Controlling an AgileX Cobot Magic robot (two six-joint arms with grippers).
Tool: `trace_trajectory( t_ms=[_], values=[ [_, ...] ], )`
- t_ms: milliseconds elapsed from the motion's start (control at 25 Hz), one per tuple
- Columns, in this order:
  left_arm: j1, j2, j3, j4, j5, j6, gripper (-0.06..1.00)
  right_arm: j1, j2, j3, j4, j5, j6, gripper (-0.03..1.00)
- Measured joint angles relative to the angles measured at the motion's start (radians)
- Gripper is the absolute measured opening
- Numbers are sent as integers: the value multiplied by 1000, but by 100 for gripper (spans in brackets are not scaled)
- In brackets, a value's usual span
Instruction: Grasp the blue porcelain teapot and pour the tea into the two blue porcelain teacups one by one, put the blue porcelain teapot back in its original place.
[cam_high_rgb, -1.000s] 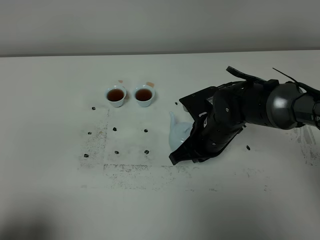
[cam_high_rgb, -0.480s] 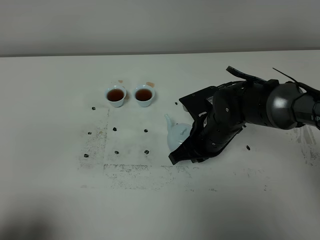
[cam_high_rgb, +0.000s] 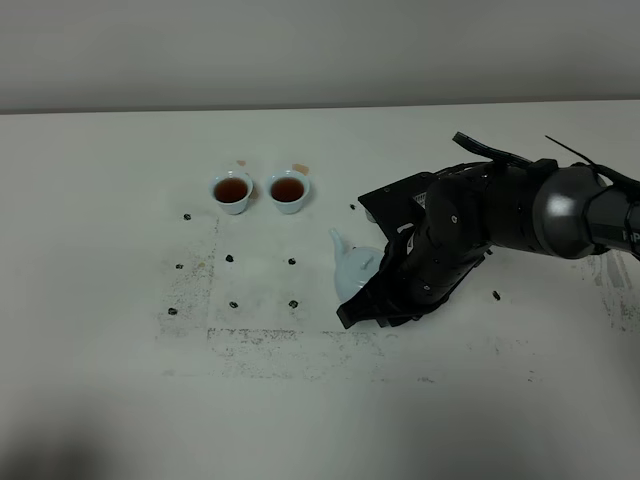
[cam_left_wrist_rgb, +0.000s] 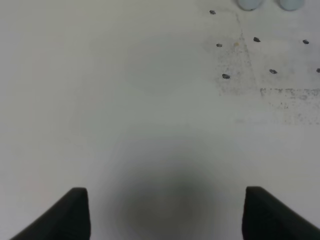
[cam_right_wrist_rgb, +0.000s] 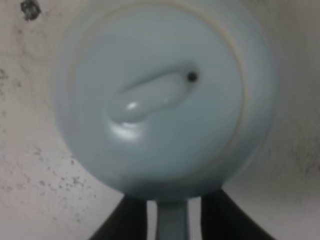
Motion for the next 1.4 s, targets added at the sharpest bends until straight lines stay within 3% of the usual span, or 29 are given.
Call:
trace_trajectory(
  t_ms=[320,760,1080,1160,1240,1400],
  values=[
    [0,0,0,0,0,0,61,0,0,-1,15,7,0,30],
    [0,0,0,0,0,0,61,0,-43,-2,15,86,-12,30],
    [0,0,0,0,0,0,61,-11,-199,16,22,174,-31,30],
    [0,0,0,0,0,0,61,-61,-299,20,30,186,-31,30],
    [0,0,0,0,0,0,61,-166,-407,20,22,224,-30,30],
    [0,0,0,0,0,0,61,-398,-617,27,-90,424,17,30]
  ],
)
